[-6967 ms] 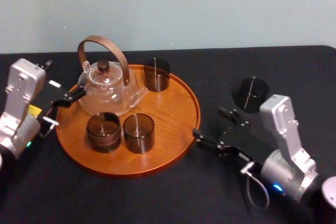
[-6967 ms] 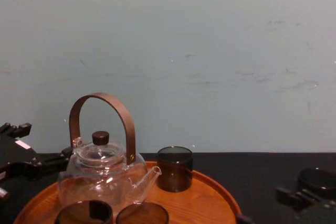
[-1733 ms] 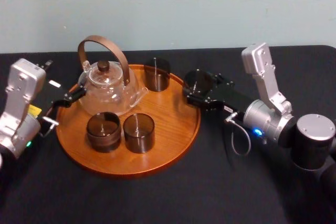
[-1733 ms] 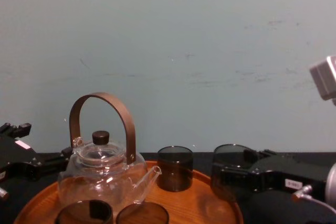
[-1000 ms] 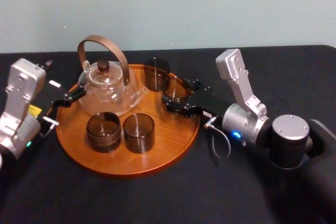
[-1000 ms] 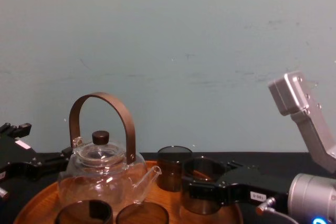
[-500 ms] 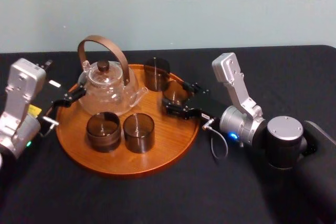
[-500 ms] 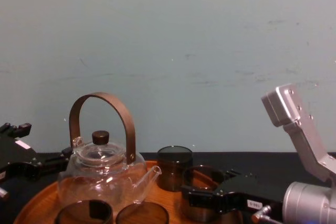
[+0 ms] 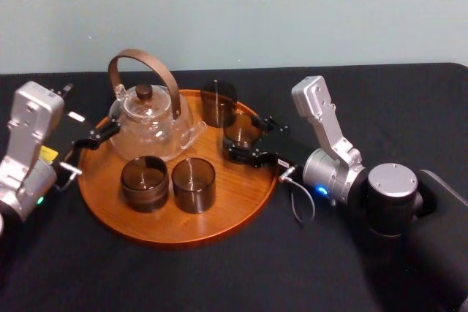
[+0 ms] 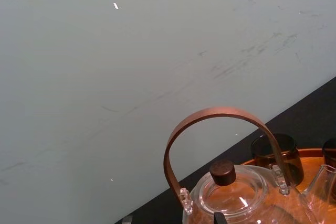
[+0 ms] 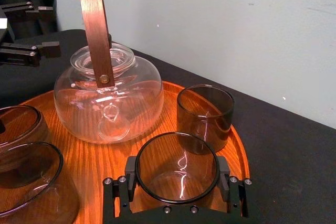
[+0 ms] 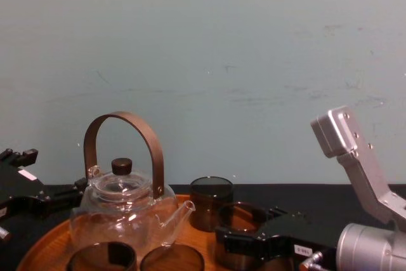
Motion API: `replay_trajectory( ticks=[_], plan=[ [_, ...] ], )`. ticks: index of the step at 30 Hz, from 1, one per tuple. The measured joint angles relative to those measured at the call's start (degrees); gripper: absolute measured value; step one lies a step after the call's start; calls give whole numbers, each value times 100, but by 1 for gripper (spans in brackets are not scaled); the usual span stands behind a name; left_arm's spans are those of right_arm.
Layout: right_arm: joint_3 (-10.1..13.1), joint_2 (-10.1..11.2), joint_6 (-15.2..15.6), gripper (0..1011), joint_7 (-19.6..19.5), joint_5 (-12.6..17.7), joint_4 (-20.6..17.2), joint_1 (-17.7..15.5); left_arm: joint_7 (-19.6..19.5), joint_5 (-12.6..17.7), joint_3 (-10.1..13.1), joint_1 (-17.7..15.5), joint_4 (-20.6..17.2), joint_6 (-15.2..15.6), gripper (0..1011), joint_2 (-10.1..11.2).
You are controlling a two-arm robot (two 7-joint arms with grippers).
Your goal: Pick up the glass from the table and place it on the tray.
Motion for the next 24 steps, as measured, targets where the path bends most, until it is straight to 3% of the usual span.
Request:
replay_trajectory(
  ticks=[9, 17, 24],
  plan=[
    [0, 1, 0, 905, 1, 2, 0, -1, 0, 0, 0, 0, 0, 0, 1002, 0],
    [9, 6, -9, 1002, 11, 21, -9, -14, 0, 0, 0, 0, 0, 0, 1001, 0],
    [75, 54, -40, 1002, 51, 89, -222, -116, 0, 0, 0, 0, 0, 0, 1001, 0]
  ],
)
